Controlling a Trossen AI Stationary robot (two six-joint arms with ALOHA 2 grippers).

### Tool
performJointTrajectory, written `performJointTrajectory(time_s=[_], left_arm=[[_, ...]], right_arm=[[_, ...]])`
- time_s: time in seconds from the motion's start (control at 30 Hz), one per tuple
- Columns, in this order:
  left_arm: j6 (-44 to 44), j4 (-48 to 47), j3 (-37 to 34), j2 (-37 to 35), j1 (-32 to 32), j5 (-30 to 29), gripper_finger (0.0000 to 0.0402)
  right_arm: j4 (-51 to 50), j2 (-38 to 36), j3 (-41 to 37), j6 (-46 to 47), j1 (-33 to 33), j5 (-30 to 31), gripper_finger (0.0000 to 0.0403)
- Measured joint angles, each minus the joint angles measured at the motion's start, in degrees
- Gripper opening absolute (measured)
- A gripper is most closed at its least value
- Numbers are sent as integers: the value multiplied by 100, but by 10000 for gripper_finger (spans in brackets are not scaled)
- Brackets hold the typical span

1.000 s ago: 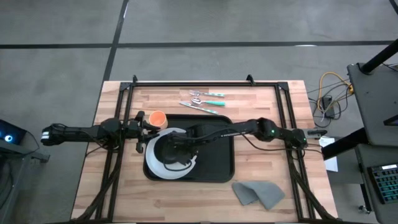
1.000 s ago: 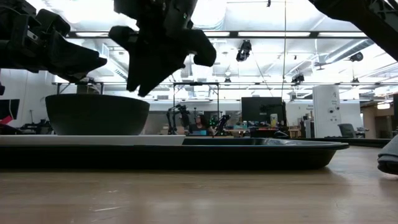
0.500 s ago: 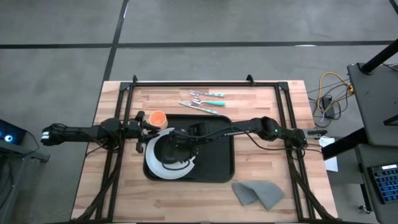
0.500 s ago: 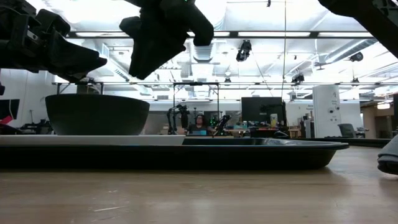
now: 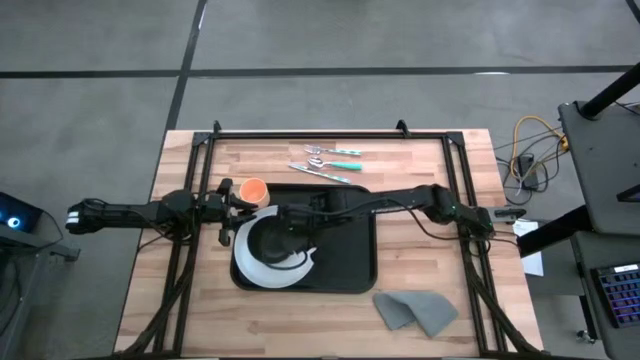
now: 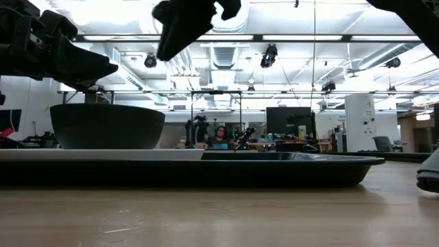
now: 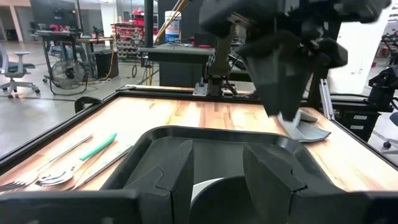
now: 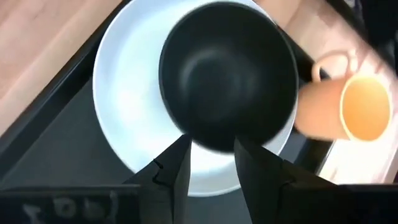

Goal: Set up tray
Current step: Put the gray napkin to the right of the white plate on the black serving tray

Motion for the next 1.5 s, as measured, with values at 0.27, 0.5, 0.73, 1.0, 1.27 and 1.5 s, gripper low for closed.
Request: performJointTrajectory(time_s=[0.27,0.5,0.73,1.0,1.27,1.5], left_arm=[[1,2,3,0,0,0,118],[0,1,3,-2,0,1,118],[-1,0,3,-1,-1,2,118],[1,0,3,0,0,2,118],[0,0,3,0,0,1,118],[0,0,3,-1,0,2,118]], right_arm=[[-1078,-340,0,722,15,26,105],[-2065,-399,-2,1501,34,-33,100],[-2577,-401,-11,1861,214,-590,100],[-2577,-421,-13,1959,549,-623,100],[-2563,-511,-328,2008,679,-626,100],[-2051,-1614,-2237,2464,710,-635,100]])
